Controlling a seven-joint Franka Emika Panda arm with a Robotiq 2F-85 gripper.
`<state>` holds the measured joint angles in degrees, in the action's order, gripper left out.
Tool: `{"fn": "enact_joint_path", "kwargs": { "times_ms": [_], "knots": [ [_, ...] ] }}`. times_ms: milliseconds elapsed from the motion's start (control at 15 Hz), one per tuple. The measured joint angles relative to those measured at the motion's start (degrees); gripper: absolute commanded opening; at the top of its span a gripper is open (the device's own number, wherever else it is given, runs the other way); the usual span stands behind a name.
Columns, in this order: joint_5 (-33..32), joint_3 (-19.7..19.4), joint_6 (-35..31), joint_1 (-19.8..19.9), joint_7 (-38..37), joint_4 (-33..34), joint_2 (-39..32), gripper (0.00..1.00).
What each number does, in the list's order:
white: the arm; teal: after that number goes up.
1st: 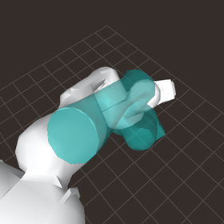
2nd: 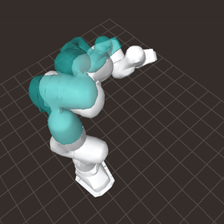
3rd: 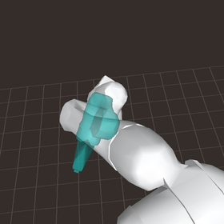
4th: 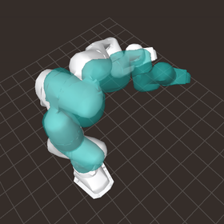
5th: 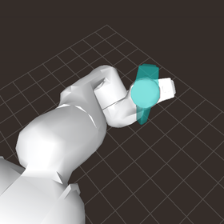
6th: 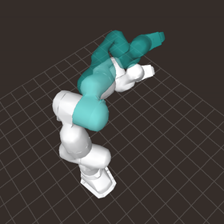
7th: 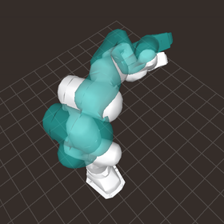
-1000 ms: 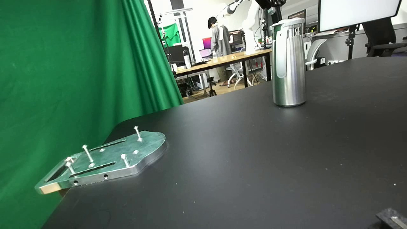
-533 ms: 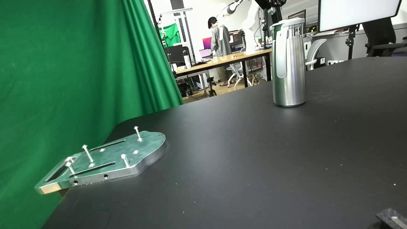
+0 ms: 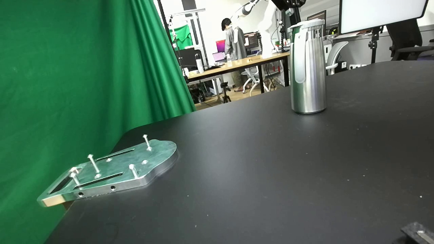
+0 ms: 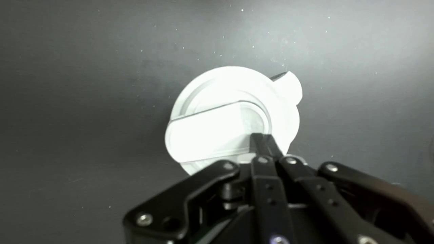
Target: Press the button atop the thermos
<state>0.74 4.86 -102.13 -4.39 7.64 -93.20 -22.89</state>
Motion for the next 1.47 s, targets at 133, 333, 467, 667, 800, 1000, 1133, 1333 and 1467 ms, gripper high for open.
{"fn": "enact_joint_path", "kwargs": {
  "times_ms": [133,333,467,667,800,1000,1133,1333,1467],
  "knots": [
    [0.4,-0.1,-0.9,0.1,-0.6,-0.9,0.5,0.00],
    [0.4,-0.1,-2.6,0.1,-1.3,-2.6,1.6,0.00],
    [0.3,-0.2,-3.7,0.1,-2.0,-3.7,2.4,0.00],
    [0.2,-0.2,-7.3,0.0,-3.3,-6.9,4.4,0.00],
    [0.2,-0.3,-10.5,0.0,-4.2,-9.8,6.2,0.00],
    [0.2,-0.4,-13.2,0.0,-5.1,-12.1,7.6,0.00],
    [0.2,-0.7,-13.9,0.1,-5.4,-12.2,7.6,0.00],
    [0.2,-1.2,-14.4,0.1,-5.5,-12.1,7.5,0.00],
    [0.1,-1.5,-14.3,0.1,-5.5,-11.9,7.4,0.00]
  ]
}}
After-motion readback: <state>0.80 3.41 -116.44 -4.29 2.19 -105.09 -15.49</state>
